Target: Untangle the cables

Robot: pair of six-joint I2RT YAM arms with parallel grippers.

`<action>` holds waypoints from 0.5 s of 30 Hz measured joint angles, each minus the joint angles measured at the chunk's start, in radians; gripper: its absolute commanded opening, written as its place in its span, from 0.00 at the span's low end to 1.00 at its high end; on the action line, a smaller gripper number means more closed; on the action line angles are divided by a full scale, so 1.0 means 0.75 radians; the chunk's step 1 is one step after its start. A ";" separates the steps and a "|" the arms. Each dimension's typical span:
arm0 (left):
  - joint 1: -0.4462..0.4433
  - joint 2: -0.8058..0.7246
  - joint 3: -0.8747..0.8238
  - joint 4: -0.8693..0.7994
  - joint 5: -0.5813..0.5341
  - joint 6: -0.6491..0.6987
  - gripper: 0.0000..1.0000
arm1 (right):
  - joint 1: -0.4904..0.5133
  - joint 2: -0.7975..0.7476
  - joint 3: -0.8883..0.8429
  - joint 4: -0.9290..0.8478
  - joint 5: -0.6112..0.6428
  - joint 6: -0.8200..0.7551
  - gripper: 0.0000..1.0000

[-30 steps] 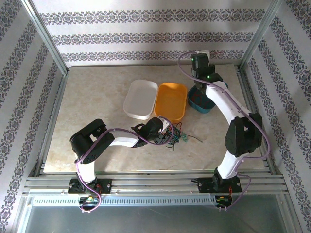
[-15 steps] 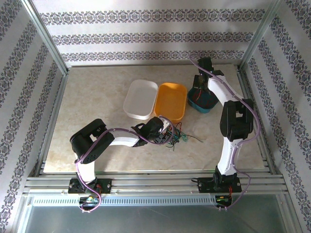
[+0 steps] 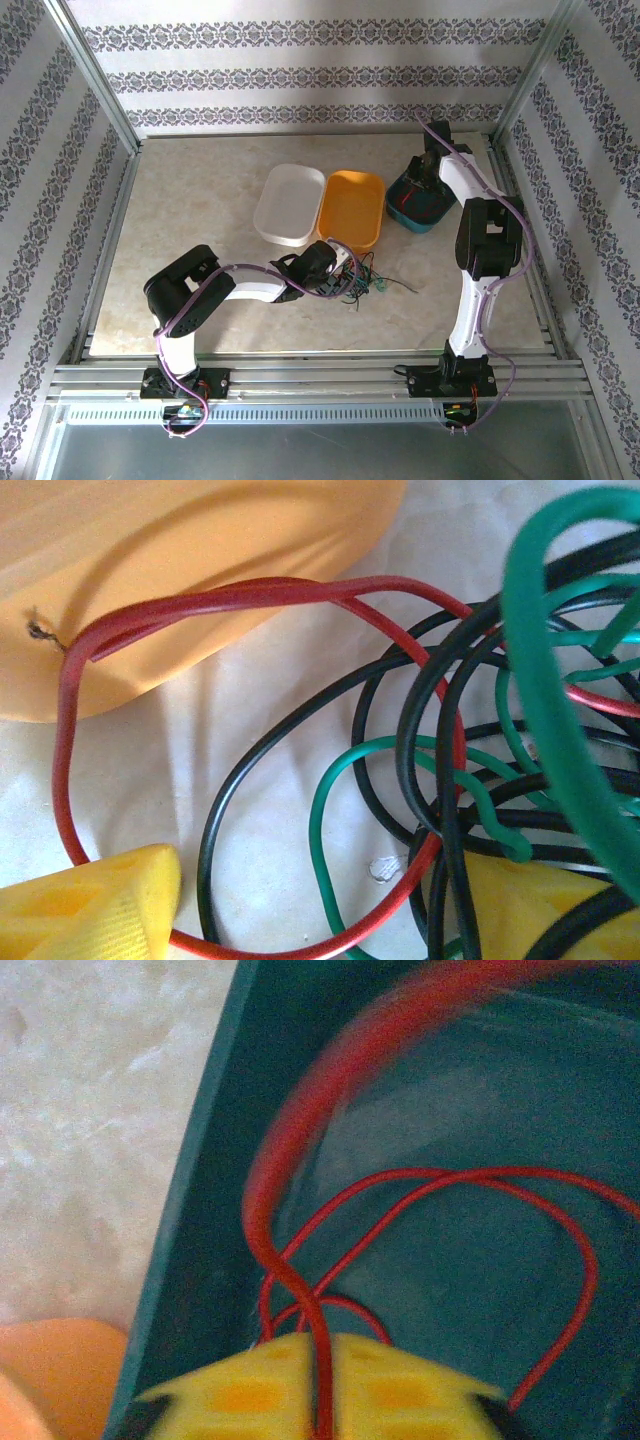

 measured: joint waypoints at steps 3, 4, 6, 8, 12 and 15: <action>0.000 0.000 -0.001 0.000 0.000 0.000 0.72 | 0.001 -0.045 -0.064 0.013 -0.004 0.024 0.52; 0.000 0.000 -0.001 0.001 0.000 0.000 0.72 | 0.001 -0.071 -0.094 0.017 -0.003 0.031 0.52; -0.001 -0.001 -0.001 0.001 -0.001 0.000 0.72 | 0.007 -0.133 -0.151 0.036 0.003 0.039 0.52; -0.001 -0.001 -0.001 0.001 -0.001 0.000 0.72 | 0.009 -0.202 -0.192 0.046 0.019 0.041 0.52; -0.003 -0.002 -0.003 0.005 -0.006 0.000 0.72 | 0.016 -0.314 -0.249 0.083 0.047 0.046 0.52; -0.003 -0.006 -0.011 0.015 -0.010 0.000 0.71 | 0.031 -0.403 -0.339 0.124 0.068 0.060 0.52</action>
